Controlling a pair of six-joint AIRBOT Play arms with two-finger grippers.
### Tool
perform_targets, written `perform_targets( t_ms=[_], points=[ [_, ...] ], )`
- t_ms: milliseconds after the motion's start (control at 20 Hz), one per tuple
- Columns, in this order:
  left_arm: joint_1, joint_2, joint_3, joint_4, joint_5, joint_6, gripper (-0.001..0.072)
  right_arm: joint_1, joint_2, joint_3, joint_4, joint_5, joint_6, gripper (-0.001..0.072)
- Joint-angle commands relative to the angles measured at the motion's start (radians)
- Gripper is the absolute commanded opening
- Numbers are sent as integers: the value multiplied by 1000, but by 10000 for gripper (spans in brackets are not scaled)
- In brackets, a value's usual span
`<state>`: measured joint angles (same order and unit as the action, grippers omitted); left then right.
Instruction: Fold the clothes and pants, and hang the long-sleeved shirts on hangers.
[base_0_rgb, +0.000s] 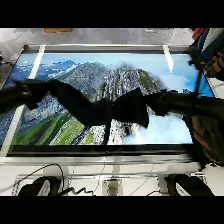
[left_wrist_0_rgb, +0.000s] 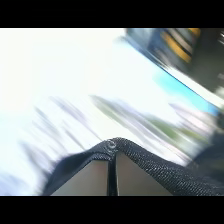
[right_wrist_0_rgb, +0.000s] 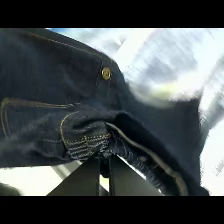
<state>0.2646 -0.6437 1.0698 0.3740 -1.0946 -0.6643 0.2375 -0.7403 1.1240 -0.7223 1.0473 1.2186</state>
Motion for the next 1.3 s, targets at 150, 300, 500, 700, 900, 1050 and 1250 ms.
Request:
perform_targets(
  t_ms=[150,300,500,700,900,1050,1250],
  points=[
    [1,320,31,88,507,-2,14,172,140,15,97,-278,56,31],
    [1,260,13,163,465,-41,14,176,79,15,74,-368,143,31],
    [-20,10,-65,202,195,-182,13,177,-115,-21,-71,-337,318,31],
    [-163,-357,-123,201,281,-159,13,174,-374,-29,-184,-523,327,31],
    [-264,-568,-123,203,296,-188,13,134,-543,-29,-235,-678,326,31],
    [-269,-576,-124,259,204,-327,13,7,-582,-29,-290,-546,326,31],
    [-330,-599,-145,317,156,-443,13,-131,-625,-29,-384,-299,316,31]
  ],
)
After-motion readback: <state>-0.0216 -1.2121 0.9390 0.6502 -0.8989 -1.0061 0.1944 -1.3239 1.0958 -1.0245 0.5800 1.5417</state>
